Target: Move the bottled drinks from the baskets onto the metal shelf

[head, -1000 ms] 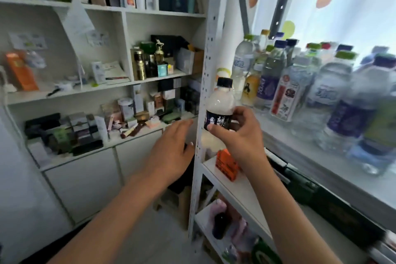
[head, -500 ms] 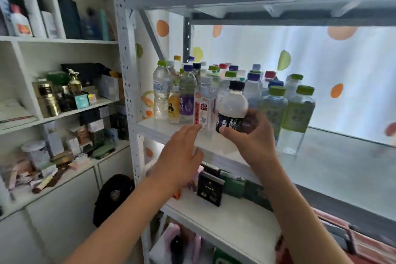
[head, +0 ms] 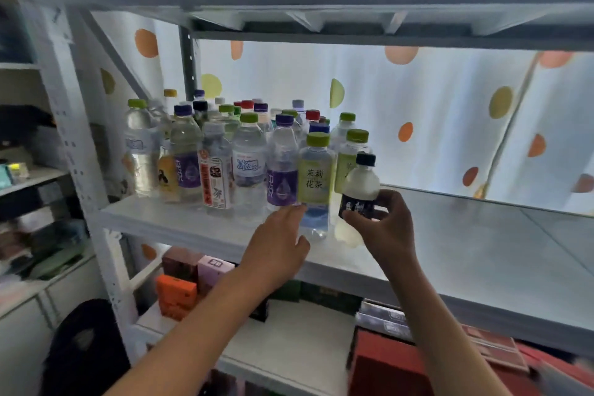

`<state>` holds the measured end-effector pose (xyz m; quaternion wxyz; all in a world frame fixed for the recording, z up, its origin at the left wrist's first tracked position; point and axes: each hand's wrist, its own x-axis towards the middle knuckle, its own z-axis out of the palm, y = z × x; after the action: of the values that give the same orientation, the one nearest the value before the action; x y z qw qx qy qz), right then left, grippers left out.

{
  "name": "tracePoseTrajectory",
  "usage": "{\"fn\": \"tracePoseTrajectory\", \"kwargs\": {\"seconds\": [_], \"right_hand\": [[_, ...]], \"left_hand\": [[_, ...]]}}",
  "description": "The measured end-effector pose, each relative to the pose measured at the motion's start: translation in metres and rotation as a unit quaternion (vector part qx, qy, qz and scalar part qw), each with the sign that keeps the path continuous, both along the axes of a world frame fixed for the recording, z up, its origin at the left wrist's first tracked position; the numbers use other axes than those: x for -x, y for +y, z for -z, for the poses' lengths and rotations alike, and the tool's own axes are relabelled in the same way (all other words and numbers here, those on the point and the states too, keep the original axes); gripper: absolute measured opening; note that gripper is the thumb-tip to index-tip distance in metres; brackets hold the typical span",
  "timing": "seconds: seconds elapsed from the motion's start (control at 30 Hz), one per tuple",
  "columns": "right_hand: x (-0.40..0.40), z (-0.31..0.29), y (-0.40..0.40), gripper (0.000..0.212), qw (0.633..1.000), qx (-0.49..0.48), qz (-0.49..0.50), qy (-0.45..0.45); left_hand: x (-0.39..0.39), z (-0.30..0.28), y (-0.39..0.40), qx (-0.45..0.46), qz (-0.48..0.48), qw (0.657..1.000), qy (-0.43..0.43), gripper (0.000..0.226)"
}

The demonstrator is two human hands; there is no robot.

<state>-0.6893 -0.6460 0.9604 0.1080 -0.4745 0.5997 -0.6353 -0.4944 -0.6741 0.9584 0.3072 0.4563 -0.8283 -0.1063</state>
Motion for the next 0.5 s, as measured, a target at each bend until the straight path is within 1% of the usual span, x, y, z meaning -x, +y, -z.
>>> {"fn": "tracePoseTrajectory", "kwargs": {"seconds": [0.13,0.33,0.5], "right_hand": [[0.010,0.015,-0.012,0.056,1.000,-0.016,0.007,0.002],[0.005,0.026,-0.025,0.057,1.000,-0.016,-0.025,0.004],[0.002,0.032,-0.026,0.055,0.998,-0.024,0.001,0.059]], "left_hand": [[0.018,0.009,-0.007,-0.004,0.021,0.999,-0.029,0.060],[0.023,0.023,-0.012,0.010,0.027,0.998,-0.057,0.053],[0.017,0.028,-0.015,-0.012,0.028,0.998,-0.052,0.045]]}}
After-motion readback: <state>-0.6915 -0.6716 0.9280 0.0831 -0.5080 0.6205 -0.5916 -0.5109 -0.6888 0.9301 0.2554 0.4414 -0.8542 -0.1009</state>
